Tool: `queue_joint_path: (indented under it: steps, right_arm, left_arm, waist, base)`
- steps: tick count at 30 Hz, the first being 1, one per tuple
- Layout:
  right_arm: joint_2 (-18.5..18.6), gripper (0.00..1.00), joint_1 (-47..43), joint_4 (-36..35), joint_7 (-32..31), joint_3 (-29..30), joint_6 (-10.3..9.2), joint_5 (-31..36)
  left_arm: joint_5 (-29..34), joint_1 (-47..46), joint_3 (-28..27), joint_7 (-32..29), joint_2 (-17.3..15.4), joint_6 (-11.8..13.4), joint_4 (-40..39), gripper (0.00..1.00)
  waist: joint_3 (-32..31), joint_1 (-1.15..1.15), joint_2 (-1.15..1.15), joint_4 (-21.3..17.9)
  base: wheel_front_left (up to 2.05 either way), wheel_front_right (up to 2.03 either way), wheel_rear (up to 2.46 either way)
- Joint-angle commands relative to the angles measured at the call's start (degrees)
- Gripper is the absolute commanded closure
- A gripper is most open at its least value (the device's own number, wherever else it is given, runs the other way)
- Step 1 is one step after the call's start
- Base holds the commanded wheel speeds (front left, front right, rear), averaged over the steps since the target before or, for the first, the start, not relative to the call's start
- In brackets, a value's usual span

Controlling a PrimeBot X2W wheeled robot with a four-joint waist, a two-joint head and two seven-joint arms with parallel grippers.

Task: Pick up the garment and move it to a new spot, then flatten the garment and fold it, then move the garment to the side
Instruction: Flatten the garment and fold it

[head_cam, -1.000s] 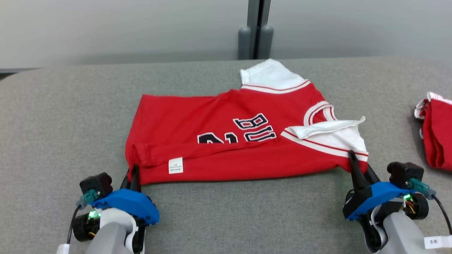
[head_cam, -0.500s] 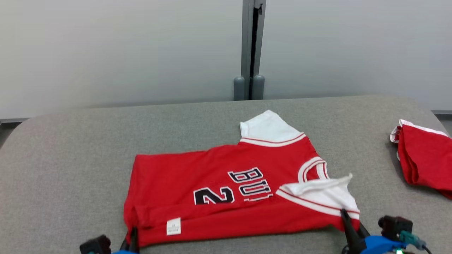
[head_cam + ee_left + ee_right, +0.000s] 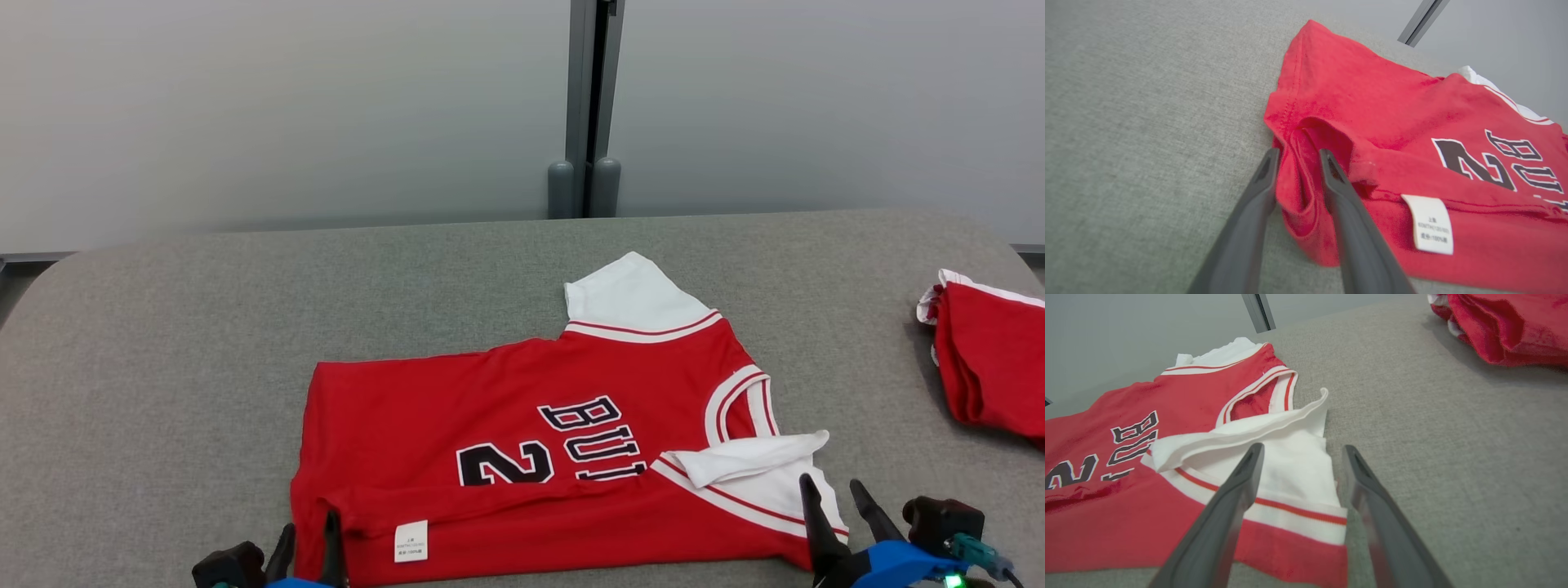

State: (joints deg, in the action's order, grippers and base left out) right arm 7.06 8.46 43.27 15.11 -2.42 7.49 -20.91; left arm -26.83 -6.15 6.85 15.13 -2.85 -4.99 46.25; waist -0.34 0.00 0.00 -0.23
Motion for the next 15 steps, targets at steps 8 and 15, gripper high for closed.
queue_joint_path:
  steps: [8, 15]
  right_arm:
    - [-1.12, 0.0, 3.57, -5.69, 0.0, 4.09, 0.0, 4.71]
    - [-1.79, 0.0, 6.82, -8.79, -0.01, 5.01, 0.0, 7.25]
  left_arm:
    - [3.4, -1.9, -0.41, -0.01, -0.05, 2.27, -6.72, 0.0]
    - [6.79, -5.98, -0.69, -0.01, -0.05, 2.75, -7.8, 0.0]
  waist:
    - [1.38, 0.0, 0.0, 0.54]
    - [3.7, 0.0, 0.0, 0.55]
  base:
    - [0.0, 0.0, 0.0]
    - [0.0, 0.0, 0.0]
